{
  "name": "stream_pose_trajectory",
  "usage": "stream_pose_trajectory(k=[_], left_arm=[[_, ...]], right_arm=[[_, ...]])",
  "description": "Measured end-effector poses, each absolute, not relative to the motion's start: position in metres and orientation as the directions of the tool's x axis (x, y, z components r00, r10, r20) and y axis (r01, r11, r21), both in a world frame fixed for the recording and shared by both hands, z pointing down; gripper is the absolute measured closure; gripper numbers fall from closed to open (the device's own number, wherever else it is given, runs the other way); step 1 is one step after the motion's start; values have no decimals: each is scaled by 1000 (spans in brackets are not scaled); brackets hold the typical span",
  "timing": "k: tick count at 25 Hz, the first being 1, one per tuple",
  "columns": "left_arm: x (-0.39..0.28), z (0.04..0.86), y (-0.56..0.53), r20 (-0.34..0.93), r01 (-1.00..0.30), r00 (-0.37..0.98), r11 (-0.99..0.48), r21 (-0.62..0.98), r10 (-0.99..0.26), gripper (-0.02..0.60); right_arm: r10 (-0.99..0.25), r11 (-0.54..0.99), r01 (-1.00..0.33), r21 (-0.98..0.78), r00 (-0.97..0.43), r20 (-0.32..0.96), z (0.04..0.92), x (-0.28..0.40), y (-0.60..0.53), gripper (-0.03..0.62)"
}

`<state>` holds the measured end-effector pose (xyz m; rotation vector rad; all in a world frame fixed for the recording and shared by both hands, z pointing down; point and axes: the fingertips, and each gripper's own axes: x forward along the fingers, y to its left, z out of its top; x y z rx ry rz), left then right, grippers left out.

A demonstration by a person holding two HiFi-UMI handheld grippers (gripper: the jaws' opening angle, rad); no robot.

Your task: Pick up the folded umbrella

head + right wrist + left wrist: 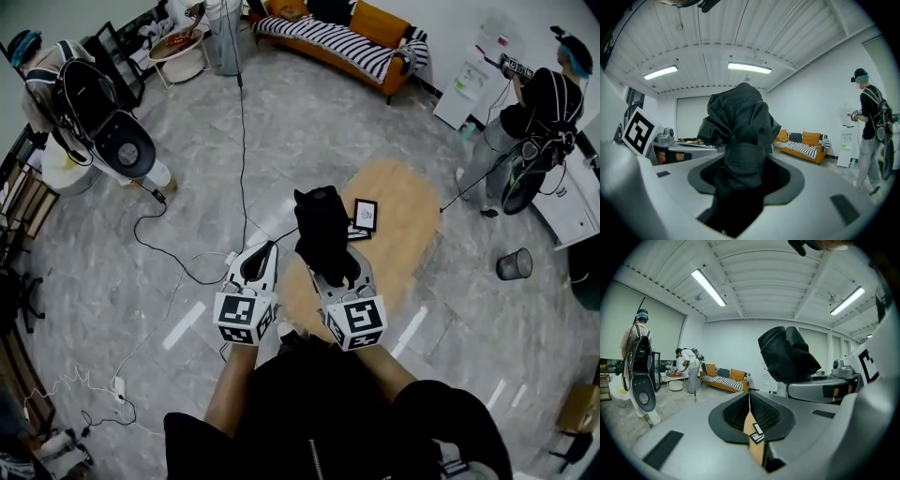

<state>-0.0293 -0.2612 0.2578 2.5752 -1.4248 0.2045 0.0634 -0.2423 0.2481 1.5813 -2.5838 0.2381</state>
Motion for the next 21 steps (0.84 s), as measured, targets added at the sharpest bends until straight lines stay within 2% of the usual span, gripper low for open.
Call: stream_pose_trajectory(k=[21], left_arm=[[-22, 258, -236, 198, -840, 542, -532, 106, -817, 566]], right_arm=[[-861, 485, -874, -33, -484, 156, 246, 54, -218, 364]])
